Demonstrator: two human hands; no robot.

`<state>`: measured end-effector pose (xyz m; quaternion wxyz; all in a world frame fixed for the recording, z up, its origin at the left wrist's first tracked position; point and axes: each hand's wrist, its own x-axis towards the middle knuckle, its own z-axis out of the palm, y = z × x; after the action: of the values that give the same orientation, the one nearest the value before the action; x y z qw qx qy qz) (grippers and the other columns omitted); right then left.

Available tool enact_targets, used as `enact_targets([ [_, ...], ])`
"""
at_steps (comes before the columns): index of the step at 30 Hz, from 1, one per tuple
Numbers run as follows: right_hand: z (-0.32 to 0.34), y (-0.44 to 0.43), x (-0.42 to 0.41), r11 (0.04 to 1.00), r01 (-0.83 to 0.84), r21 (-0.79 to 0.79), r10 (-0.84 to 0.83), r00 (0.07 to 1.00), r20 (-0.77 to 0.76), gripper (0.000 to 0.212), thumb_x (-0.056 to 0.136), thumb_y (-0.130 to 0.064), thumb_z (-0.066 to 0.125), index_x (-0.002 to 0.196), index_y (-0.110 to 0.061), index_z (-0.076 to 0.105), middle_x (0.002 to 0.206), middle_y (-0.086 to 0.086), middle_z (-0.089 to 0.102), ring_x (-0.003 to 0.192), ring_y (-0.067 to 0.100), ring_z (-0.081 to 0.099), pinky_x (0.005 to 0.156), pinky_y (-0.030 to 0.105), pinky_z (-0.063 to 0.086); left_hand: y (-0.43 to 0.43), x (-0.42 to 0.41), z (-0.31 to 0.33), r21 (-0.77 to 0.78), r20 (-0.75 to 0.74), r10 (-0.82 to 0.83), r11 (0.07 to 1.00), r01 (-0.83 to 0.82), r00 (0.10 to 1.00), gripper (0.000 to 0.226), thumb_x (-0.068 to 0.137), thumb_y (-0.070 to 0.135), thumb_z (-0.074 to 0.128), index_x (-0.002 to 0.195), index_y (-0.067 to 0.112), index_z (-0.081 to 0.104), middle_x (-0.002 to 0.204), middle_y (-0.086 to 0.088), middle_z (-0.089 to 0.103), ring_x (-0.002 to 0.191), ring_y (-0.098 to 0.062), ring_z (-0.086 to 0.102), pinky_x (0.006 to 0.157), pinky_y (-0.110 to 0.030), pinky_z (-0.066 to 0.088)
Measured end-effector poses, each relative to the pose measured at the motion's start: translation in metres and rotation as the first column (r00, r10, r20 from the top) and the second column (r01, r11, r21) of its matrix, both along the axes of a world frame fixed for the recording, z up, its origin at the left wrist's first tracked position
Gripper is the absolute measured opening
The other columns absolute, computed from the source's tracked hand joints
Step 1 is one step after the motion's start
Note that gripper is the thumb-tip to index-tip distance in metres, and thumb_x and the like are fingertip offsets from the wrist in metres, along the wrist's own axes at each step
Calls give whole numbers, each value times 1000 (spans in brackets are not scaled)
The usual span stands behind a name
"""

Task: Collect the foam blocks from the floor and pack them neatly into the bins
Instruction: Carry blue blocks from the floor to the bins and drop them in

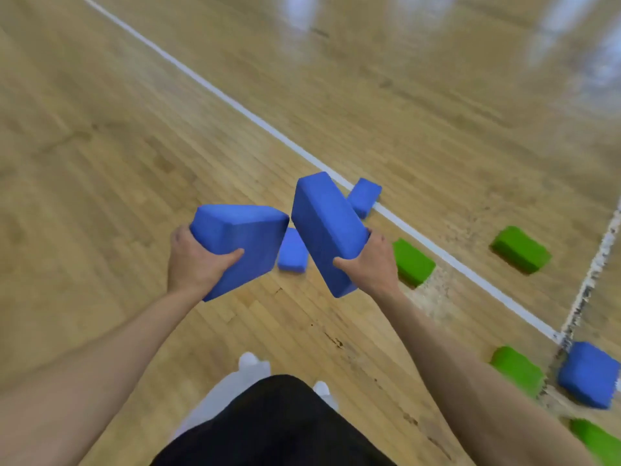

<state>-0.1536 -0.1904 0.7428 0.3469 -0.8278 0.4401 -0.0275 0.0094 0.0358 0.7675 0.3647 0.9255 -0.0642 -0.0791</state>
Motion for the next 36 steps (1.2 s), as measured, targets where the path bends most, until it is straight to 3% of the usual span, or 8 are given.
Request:
enact_targets([
  [6, 39, 100, 103, 873, -437, -215, 450, 893, 16, 84, 68, -43, 74, 138, -17, 37, 125, 5, 47, 117, 26, 45, 96, 37, 41, 155, -7, 8, -99, -41, 414, 904, -416, 909, 69, 57, 38, 89, 111, 12, 54, 106, 0, 60, 93, -23, 57, 73, -34, 44],
  [13, 32, 315, 189, 624, -751, -217, 769, 640, -5, 86, 68, -42, 71, 142, -19, 33, 129, 2, 47, 118, 24, 45, 98, 37, 41, 362, -21, -4, -101, -79, 747, 653, -750, 661, 74, 55, 45, 86, 115, 15, 54, 112, -1, 61, 88, -19, 55, 71, -33, 44],
  [19, 15, 525, 227, 416, -895, -159, 903, 428, -44, 88, 68, -40, 72, 144, -20, 32, 130, 3, 47, 119, 24, 44, 99, 38, 41, 554, -49, -13, -88, -60, 871, 481, -872, 487, 82, 59, 42, 87, 125, 13, 49, 125, -4, 57, 113, -27, 56, 84, -37, 46],
  [25, 22, 676, 251, 271, -955, -119, 962, 265, 66, 87, 67, -39, 73, 143, -21, 34, 129, 3, 47, 121, 23, 43, 99, 40, 42, 689, -88, -12, -109, -71, 965, 245, -963, 253, 93, 56, 39, 89, 131, 6, 46, 133, -10, 52, 122, -30, 51, 97, -44, 46],
  [30, 13, 781, 287, 78, -988, -135, 996, 73, 44, 88, 68, -40, 73, 143, -19, 34, 129, 4, 48, 119, 25, 44, 100, 38, 41, 750, -99, -25, -77, -83, 990, 108, -991, 114, 82, 55, 27, 92, 121, 1, 52, 122, -13, 59, 114, -28, 57, 88, -36, 47],
  [33, -8, 830, 310, -12, -996, -88, 1000, -13, 3, 85, 68, -42, 73, 141, -19, 35, 126, 4, 50, 116, 25, 46, 96, 38, 42, 781, -96, -43, -33, -147, 987, 55, -998, 59, 79, 52, 32, 93, 118, 8, 55, 115, -6, 62, 106, -25, 60, 81, -36, 49],
  [36, -28, 878, 345, -98, -994, -56, 995, -97, -31, 84, 67, -42, 74, 139, -18, 38, 126, 6, 51, 116, 27, 47, 98, 40, 41, 812, -75, -51, 12, -157, 987, -39, -999, -40, 85, 47, 42, 91, 117, 12, 55, 117, -4, 62, 107, -25, 60, 85, -41, 52],
])
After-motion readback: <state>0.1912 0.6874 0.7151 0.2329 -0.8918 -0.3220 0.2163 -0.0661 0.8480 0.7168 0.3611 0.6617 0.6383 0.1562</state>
